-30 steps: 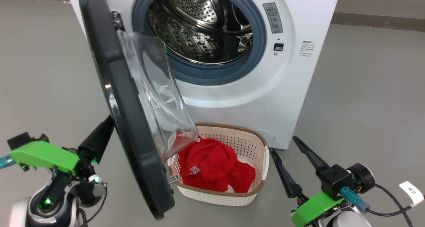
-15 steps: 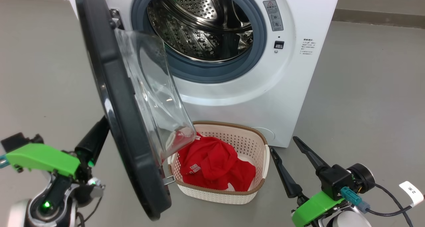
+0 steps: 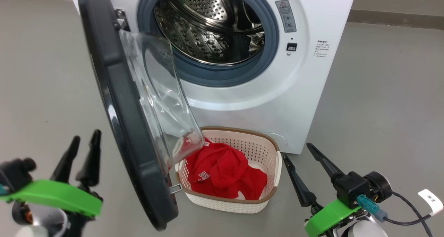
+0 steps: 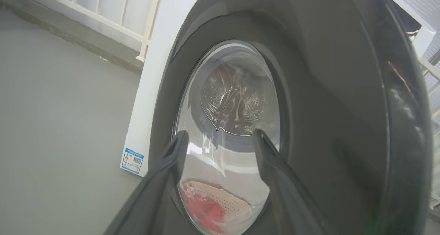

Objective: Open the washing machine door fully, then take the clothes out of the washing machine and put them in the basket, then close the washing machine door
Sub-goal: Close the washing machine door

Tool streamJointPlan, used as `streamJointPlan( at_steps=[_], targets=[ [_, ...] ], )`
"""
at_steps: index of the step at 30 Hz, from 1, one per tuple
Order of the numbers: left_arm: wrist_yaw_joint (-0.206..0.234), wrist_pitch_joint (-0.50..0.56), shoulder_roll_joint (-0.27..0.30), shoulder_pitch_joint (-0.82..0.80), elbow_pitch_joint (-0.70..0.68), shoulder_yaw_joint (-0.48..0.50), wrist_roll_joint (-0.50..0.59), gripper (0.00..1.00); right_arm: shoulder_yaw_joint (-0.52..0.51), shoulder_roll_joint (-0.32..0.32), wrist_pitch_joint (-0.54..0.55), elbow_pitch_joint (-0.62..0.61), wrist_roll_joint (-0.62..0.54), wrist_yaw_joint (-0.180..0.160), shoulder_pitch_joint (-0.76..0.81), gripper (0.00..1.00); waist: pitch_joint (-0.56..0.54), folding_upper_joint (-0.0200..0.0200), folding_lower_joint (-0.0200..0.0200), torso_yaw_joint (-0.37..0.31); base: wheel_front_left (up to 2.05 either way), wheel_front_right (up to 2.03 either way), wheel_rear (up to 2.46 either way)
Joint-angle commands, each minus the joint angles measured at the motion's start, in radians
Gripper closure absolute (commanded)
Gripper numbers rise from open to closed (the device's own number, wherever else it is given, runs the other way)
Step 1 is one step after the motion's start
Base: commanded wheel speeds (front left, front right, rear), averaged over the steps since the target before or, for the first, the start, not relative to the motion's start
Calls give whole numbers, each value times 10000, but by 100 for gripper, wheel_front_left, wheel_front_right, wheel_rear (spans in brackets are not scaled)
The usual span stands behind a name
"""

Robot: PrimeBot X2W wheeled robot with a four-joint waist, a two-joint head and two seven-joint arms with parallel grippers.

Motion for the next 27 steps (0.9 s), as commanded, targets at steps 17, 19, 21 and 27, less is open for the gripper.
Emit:
streamJointPlan(
  at_steps=[17,19,21,27],
  targets=[
    [263,-3316,627,642,445,-251,4223,0,181,30,-65,-299,213,63,-365,0,110,0,0,-235,0,0,0],
    [282,-3324,510,735,324,-114,4416,0,202,30,-65,-294,245,63,-350,0,104,0,0,-263,0,0,0],
    [336,-3327,308,902,174,81,4543,0,222,30,-65,-296,278,63,-354,0,108,0,0,-290,0,0,0],
    [380,-3330,-319,1588,-414,487,5065,0,195,30,-65,-311,296,63,-349,0,141,0,0,-301,0,0,0]
  ],
)
